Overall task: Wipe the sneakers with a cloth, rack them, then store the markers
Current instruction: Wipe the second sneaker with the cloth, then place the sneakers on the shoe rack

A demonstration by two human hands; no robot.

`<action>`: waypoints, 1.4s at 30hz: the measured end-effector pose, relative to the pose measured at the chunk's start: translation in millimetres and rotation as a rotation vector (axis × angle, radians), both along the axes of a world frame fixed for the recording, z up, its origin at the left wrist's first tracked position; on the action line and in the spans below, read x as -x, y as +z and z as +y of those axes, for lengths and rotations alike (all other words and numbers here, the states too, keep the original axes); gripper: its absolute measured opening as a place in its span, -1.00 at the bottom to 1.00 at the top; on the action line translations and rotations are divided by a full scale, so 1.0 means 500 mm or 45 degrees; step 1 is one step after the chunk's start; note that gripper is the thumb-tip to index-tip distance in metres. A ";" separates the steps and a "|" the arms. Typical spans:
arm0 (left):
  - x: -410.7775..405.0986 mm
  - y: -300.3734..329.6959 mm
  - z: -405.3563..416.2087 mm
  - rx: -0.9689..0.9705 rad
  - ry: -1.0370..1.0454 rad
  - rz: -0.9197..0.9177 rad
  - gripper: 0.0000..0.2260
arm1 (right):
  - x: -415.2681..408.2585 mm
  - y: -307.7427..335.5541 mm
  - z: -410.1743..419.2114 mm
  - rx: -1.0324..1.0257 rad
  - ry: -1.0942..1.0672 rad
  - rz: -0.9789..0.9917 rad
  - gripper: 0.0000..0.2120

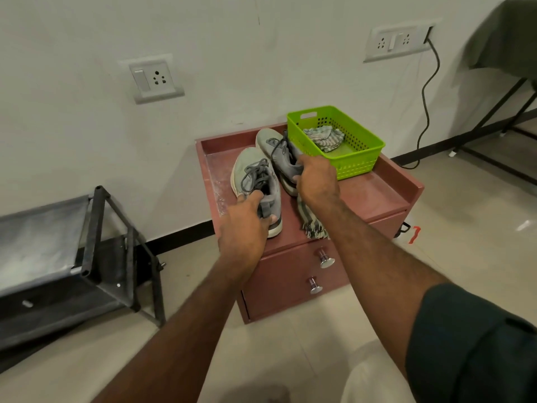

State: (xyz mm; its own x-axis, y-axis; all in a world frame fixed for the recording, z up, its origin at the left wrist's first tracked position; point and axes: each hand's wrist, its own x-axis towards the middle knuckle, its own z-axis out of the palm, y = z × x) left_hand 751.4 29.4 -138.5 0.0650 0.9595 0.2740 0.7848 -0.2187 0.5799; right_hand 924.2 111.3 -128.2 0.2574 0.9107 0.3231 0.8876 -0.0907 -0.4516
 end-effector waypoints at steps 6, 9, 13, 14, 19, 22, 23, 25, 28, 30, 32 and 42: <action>-0.003 0.001 -0.001 -0.005 -0.009 -0.039 -0.75 | 0.008 -0.045 -0.025 -0.230 0.082 0.158 -0.67; 0.000 0.001 -0.002 -0.044 0.000 -0.077 -0.82 | 0.005 -0.057 -0.028 -0.320 0.107 0.204 -0.71; 0.010 0.007 0.005 -0.115 0.083 -0.179 -0.85 | 0.001 -0.025 -0.016 -0.313 0.128 0.283 -0.75; 0.013 0.009 0.007 -0.138 0.099 -0.210 -0.87 | -0.001 -0.019 -0.013 -0.335 0.124 0.302 -0.71; 0.024 0.015 0.014 -0.211 0.113 -0.392 -0.88 | -0.002 0.008 0.002 -0.482 0.069 0.434 -0.86; 0.028 0.031 0.017 -0.285 0.099 -0.494 -0.85 | 0.005 0.036 0.007 -0.628 0.082 0.470 -0.88; 0.031 0.038 0.016 -0.305 0.090 -0.524 -0.83 | 0.010 0.046 0.005 -0.665 0.095 0.471 -0.88; 0.042 0.049 0.018 -0.336 0.079 -0.563 -0.78 | 0.025 0.061 -0.003 -0.704 0.126 0.463 -0.87; 0.069 0.063 0.013 -0.389 0.093 -0.591 -0.77 | 0.050 0.075 -0.023 -0.715 0.165 0.437 -0.86; 0.096 0.080 0.002 -0.436 0.108 -0.599 -0.78 | 0.068 0.082 -0.042 -0.734 0.214 0.402 -0.85; 0.126 0.096 -0.006 -0.466 0.139 -0.577 -0.81 | 0.087 0.089 -0.063 -0.730 0.261 0.358 -0.85; 0.357 0.147 -0.076 -0.419 0.314 -0.396 -0.86 | 0.298 0.134 -0.144 -0.549 0.466 0.323 -0.84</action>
State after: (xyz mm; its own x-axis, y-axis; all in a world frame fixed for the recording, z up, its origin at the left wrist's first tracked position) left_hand 572.7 -8.7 -65.0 -0.2853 0.7956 0.5344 0.6374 -0.2589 0.7258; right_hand 775.4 39.4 -61.3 0.0699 0.7556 0.6513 0.6868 0.4370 -0.5807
